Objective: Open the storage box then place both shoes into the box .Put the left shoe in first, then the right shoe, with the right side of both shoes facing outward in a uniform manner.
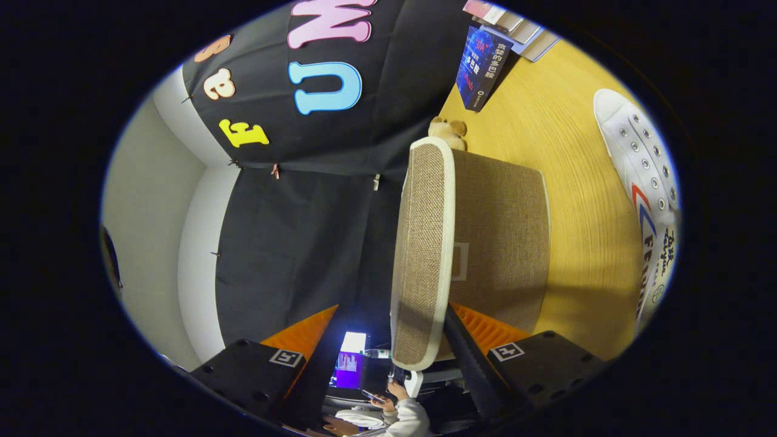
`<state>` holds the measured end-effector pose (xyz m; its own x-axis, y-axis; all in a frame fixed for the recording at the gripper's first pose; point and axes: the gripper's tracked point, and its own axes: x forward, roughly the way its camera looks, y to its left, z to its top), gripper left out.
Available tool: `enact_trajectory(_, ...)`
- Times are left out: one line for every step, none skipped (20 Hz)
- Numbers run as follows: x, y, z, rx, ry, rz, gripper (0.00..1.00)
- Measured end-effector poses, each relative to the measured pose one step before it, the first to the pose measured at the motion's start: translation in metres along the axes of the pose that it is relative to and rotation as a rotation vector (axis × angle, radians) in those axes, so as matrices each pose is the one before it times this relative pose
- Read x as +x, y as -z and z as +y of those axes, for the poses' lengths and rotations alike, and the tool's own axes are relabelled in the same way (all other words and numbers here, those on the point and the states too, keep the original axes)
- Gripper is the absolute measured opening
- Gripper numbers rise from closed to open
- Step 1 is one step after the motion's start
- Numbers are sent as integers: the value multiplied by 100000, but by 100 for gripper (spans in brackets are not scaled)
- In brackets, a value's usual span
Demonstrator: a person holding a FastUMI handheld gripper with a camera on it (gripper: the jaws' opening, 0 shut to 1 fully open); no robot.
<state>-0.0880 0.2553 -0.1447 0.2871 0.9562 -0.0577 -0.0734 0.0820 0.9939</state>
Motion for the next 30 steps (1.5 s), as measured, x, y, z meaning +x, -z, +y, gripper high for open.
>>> enact_trajectory(-256, -344, 514, 1462, -855, -890, 96)
enact_trajectory(-326, -484, 373, 767, -208, -2052, 92)
enact_trajectory(-30, -332, 299, 681, -360, -1344, 85)
enact_trajectory(135, 210, 278, 1116, -177, 725, 82)
enact_trajectory(100, 182, 71, 53, 614, 522, 82)
enact_trajectory(484, 222, 50, -538, 621, 16, 72)
enact_trajectory(83, 463, 415, -148, -495, 1628, 66)
enact_trajectory(368, 382, -2, -1203, 1137, 744, 66)
enact_trajectory(542, -161, -459, -1855, 2242, -764, 54)
enact_trajectory(231, 88, -19, -376, 364, 1170, 42)
enact_trajectory(246, 337, 96, 910, 98, 2254, 41)
enact_trajectory(393, 262, -143, 339, 781, 1418, 35)
enact_trajectory(338, 268, -452, -1113, 3256, 715, 29)
enact_trajectory(634, 814, -1553, -1576, 8406, -1804, 23)
enact_trajectory(173, -1185, -1120, -1358, 3772, -499, 17)
enact_trajectory(261, 236, -589, -400, 2545, 1278, 16)
enact_trajectory(72, 236, -510, -372, 2500, 289, 11)
enact_trajectory(352, 194, -199, -614, 992, -66, 6)
enact_trajectory(-80, 138, -27, -278, 401, -303, 5)
enact_trajectory(121, 24, 54, 310, -280, -171, 5)
enact_trajectory(149, 106, 228, 1241, -649, 480, 5)
enact_trajectory(-58, -15, 275, 1586, -549, 143, 5)
enact_trajectory(57, 25, 586, 1119, -1180, 18, 5)
enact_trajectory(-53, -214, 630, 356, -660, -893, 5)
enact_trajectory(-91, -164, 750, 7, -794, -765, 5)
enact_trajectory(-87, -151, 891, -78, -1069, -813, 5)
enact_trajectory(-70, -220, 1087, -92, -1167, -970, 5)
enact_trajectory(21, -290, 1176, -36, -1605, -1045, 5)
enact_trajectory(132, -403, 1163, 14, -1442, -893, 5)
enact_trajectory(282, -250, 1348, -328, -1470, -549, 5)
